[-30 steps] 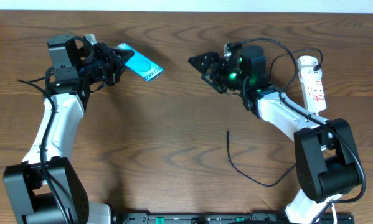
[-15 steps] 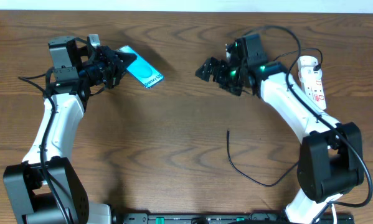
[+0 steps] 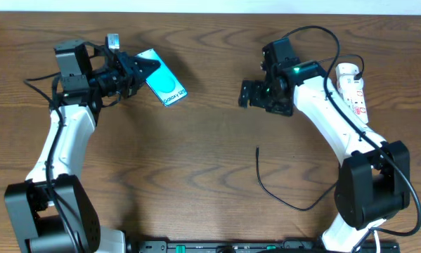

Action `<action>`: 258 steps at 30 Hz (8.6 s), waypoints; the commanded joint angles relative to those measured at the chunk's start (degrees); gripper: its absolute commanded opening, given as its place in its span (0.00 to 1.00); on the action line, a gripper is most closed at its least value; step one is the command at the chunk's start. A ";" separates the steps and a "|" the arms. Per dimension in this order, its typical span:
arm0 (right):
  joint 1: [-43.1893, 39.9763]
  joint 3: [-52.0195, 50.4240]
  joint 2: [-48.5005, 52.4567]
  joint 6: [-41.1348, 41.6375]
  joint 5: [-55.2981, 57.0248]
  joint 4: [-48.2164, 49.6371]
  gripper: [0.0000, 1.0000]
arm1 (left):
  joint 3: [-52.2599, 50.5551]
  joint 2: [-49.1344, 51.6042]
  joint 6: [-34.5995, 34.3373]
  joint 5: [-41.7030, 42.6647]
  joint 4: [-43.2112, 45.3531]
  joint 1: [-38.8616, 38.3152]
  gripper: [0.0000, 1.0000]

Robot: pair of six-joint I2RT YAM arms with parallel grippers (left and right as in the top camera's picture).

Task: Plug charger to phone and switch on socket
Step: 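Open the right gripper and pull it away from the smartphone, then move the right gripper down over the black cable's USB-C plug, then close the right gripper on the USB-C plug, then lift the plug with the right gripper toward the phone's bottom end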

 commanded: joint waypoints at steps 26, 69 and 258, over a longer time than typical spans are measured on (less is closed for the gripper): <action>11.43 -7.41 0.22 5.01 13.44 -7.34 0.91 | 0.00 8.72 10.29 19.06 6.27 -4.22 0.07; 14.75 -18.88 0.22 13.88 12.00 1.22 0.44 | 0.00 8.72 12.17 18.62 6.25 -4.39 0.07; 7.21 -6.78 6.60 -8.98 -76.83 51.32 0.01 | 0.68 8.59 -24.98 17.29 53.94 0.09 0.07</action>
